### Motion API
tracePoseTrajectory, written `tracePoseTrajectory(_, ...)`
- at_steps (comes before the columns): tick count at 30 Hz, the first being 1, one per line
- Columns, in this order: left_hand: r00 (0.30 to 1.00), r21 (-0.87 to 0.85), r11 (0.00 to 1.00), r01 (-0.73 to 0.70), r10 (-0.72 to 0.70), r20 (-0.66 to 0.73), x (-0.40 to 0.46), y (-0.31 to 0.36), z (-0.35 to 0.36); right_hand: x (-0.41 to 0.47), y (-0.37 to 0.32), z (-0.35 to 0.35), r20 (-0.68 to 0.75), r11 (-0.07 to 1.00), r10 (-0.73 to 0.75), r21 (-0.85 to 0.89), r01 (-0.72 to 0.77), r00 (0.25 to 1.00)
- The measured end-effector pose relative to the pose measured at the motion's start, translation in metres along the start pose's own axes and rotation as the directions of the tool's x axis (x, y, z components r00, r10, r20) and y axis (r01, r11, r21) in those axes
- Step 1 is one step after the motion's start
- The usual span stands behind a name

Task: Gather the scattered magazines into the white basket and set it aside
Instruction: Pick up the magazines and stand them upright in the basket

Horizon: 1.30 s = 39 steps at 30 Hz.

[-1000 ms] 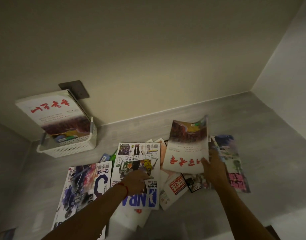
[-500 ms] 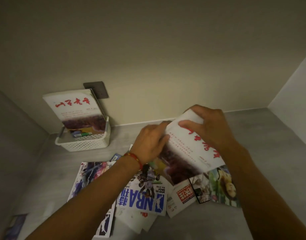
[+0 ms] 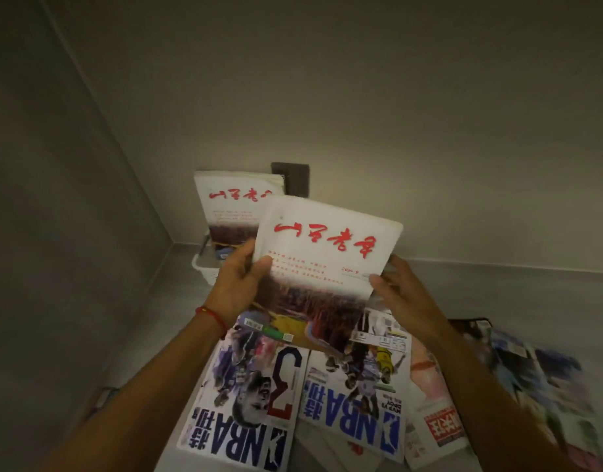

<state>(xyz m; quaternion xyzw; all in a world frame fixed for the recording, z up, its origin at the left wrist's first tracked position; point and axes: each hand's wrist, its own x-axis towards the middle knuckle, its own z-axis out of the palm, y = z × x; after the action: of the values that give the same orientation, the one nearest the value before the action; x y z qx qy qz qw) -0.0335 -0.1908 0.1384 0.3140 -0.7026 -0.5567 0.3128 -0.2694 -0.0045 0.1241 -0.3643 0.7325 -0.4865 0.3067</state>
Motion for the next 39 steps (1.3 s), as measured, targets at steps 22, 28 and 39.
tracePoseTrajectory(22, 0.949, 0.204, 0.961, 0.186, -0.122, -0.292, 0.142, -0.088, -0.161, 0.184, -0.094, 0.174, -0.166, 0.921, -0.064, -0.39, -0.006, 0.984)
tracePoseTrajectory(28, 0.95, 0.294, 0.931, 0.216, -0.132, -0.282, 0.146, -0.114, -0.15, 0.193, -0.07, 0.194, -0.203, 0.946, 0.123, -0.271, -0.177, 0.971)
tracePoseTrajectory(39, 0.932, 0.353, 0.894, 0.276, -0.159, -0.325, 0.169, -0.121, -0.147, 0.176, -0.066, 0.193, -0.038, 0.984, 0.134, 0.127, -0.128, 0.99)
